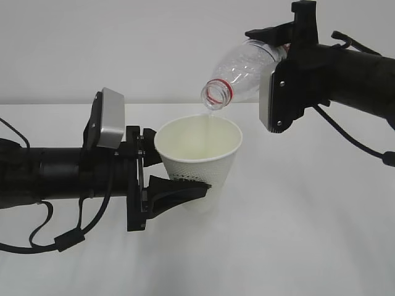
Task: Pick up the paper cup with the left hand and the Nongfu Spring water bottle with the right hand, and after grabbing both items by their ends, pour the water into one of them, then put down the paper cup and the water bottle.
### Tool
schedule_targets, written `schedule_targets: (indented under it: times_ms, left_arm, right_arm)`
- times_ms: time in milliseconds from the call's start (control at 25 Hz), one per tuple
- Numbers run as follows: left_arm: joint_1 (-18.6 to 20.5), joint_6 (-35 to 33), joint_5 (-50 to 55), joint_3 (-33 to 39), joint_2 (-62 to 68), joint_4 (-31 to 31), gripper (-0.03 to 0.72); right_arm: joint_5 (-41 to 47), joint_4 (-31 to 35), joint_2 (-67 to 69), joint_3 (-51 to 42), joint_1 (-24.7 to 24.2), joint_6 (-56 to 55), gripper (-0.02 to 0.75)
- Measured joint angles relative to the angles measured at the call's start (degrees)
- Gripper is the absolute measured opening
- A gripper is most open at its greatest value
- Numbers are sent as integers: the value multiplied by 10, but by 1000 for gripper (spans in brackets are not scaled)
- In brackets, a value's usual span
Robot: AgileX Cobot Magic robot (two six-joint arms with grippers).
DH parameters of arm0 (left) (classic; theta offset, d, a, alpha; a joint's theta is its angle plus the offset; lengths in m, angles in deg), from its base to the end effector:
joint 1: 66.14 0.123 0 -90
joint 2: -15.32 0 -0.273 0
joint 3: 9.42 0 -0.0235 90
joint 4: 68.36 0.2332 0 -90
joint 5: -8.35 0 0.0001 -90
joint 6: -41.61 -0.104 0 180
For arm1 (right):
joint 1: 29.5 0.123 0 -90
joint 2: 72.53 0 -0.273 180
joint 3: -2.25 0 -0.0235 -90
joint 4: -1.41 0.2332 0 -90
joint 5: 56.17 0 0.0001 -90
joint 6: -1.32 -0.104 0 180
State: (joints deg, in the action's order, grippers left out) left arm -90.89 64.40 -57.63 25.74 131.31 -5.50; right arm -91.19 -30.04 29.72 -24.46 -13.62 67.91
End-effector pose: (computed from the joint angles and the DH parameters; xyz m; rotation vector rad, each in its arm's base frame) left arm 0.2472 -0.2070 0.1592 1.2149 1.3709 -0.9764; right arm 0.3303 0.1263 0.2474 -1.5576 0.8242 -0.7380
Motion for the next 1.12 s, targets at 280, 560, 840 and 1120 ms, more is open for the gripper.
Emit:
schedule_targets:
  times_ms: [280,560,840,1120]
  left_arm:
    - [0,0,0,0,0,0,516]
    - [0,0,0,0,0,-3,516]
    - [0,0,0,0,0,-6,516]
    - [0,0,0,0,0,-6,516]
  right_arm:
    - [0,0,0,0,0,0,460]
    - [0,0,0,0,0,0,459]
    - [0,0,0,0,0,0,459]
    - [0,0,0,0,0,0,459]
